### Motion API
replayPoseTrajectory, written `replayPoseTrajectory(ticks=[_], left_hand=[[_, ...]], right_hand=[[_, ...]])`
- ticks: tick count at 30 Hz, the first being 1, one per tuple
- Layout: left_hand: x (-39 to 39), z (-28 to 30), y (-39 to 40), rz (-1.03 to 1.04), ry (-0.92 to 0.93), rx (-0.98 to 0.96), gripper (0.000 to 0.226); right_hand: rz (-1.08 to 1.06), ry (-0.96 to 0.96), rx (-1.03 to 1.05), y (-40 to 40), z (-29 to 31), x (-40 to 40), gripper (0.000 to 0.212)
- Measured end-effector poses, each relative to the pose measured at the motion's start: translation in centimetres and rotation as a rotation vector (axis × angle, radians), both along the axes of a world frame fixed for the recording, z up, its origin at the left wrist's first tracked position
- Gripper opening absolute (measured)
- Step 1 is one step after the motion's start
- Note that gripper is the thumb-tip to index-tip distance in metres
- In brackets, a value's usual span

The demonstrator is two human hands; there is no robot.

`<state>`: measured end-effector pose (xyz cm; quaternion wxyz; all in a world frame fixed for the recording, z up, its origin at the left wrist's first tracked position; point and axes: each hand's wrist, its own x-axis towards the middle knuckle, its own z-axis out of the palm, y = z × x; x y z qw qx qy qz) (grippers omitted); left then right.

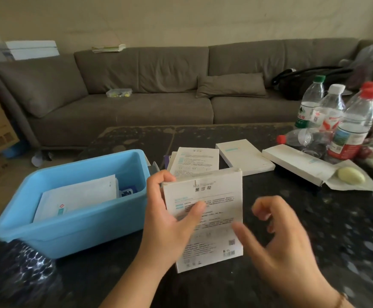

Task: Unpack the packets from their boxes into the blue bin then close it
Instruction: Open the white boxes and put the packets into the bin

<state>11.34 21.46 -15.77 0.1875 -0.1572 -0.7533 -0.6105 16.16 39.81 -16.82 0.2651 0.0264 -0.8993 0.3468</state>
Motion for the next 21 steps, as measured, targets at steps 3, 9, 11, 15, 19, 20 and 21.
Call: replayPoseTrajectory(ticks=[3,9,11,15,19,20,21], left_hand=[[-0.2,-0.1,0.2,-0.018,-0.097,0.183,0.063],[-0.9,0.6,2.0,-0.069,-0.185,0.342,0.088],[-0.9,0.3,2.8,-0.093,-0.174,0.300,0.086],[-1.2,-1.3,3.9,0.003,-0.123,0.105,0.070],[-2.2,-2.4,4.6,0.137,-0.026,-0.069,0.044],[-2.6,-2.7,4.6,0.157,-0.023,-0.086,0.040],[-3.0,-3.0,4.6,0.172,-0.030,-0.095,0.037]], right_hand=[[0.218,-0.637,-0.151,0.8,-0.9,-0.8,0.065],[0.265,-0.628,-0.740,4.5,1.3,-1.4,0.024],[0.140,-0.515,-0.921,5.8,1.6,-2.4,0.027],[0.007,-0.443,-1.019,6.2,1.5,-6.1,0.029],[0.159,-0.507,-1.155,4.1,1.4,-9.8,0.024],[0.142,-0.535,-1.121,3.7,1.2,-10.4,0.022],[0.094,-0.551,-1.065,3.6,1.0,-10.9,0.021]])
